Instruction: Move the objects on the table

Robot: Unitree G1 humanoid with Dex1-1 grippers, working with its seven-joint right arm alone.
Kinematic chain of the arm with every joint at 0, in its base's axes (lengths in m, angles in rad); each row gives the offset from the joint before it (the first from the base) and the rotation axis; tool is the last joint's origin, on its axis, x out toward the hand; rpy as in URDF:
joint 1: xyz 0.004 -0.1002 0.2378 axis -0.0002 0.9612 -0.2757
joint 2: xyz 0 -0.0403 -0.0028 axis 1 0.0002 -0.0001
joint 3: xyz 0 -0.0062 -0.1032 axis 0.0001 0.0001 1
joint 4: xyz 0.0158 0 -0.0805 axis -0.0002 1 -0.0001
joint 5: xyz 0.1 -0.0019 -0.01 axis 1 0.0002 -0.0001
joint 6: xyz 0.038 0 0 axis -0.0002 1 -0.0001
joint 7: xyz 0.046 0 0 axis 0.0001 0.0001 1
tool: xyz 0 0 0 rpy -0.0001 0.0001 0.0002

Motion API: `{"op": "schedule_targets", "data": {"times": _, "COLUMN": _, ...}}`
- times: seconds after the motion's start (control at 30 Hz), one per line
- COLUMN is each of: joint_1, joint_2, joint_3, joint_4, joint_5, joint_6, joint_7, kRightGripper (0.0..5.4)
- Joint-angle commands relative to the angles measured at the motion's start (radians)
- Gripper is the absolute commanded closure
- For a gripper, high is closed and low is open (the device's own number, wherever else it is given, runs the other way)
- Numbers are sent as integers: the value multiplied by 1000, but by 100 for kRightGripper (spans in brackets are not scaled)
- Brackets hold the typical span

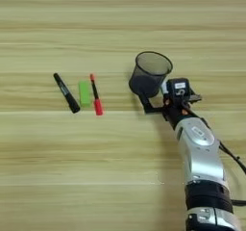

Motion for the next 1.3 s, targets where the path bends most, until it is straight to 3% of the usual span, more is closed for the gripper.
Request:
{"op": "schedule_targets", "data": {"times": 0.03, "joint_1": -106, "joint_2": -27, "joint_3": 3, "joint_4": -2, "joint_5": -2, "joint_6": -35, "joint_7": 0, "kRightGripper": 3}}
{"op": "schedule_targets", "data": {"times": 0.53, "joint_1": -234, "joint_2": -37, "joint_3": 12, "joint_4": 179, "joint_5": -9, "joint_6": -102, "joint_7": 24, "kRightGripper": 3}}
{"op": "schedule_targets", "data": {"times": 1.3, "joint_1": -354, "joint_2": -16, "joint_3": 45, "joint_4": 393, "joint_5": -20, "joint_6": -224, "joint_7": 66, "kRightGripper": 3}}
